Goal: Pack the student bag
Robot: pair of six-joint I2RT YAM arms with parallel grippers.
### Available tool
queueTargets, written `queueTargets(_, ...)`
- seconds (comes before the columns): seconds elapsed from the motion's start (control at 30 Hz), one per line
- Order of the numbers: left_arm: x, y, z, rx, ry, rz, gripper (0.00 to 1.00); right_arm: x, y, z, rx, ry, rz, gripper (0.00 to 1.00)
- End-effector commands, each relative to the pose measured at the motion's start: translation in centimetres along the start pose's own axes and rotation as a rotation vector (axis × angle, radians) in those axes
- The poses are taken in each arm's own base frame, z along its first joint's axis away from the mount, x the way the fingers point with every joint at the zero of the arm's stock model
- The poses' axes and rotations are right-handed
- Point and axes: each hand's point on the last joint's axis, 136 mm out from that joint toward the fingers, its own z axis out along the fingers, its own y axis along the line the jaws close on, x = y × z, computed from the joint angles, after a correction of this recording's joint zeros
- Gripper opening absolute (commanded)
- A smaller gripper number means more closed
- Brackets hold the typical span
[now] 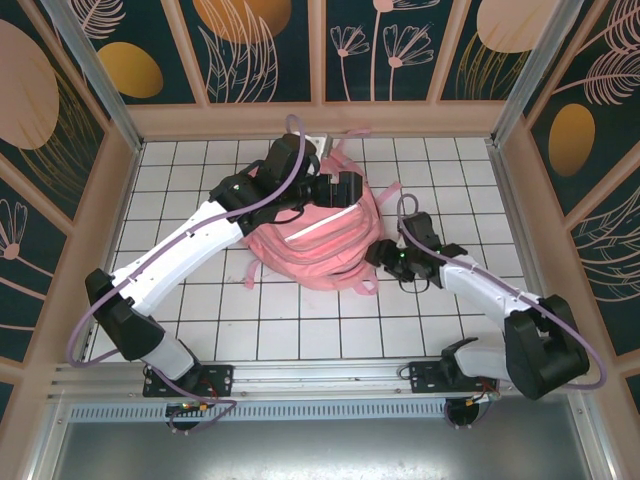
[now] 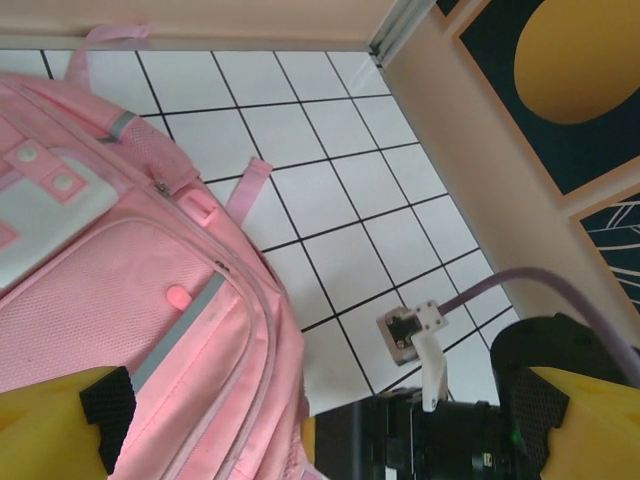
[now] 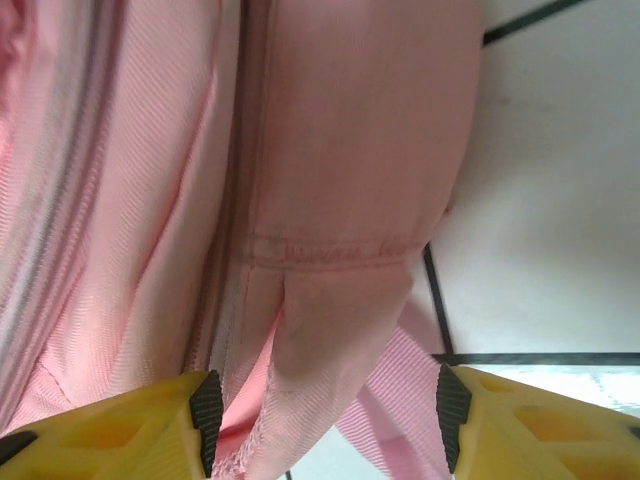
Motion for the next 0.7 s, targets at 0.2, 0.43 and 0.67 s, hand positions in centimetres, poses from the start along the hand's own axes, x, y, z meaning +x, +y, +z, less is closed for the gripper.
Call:
queueTargets(0.2,1.6,10.0,-1.1,-0.283,0.003,-0.063,0.99,-2.5,1.0,2.8,-0.04,-0.027,0.04,0.27)
queueTargets(0.43,6.1,15.1,-1.8,-0.383,0.038,-0.171,0.99,-9.5,-2.7,2.1,0.05,-0.124,0.038,0.02)
queueTargets(0.67,11.4,18.1,0.0,-0.429,0.105,-0.329,0.94,-16.8,-3.8,2.0,0.108,-0.174,-0.041,0.07)
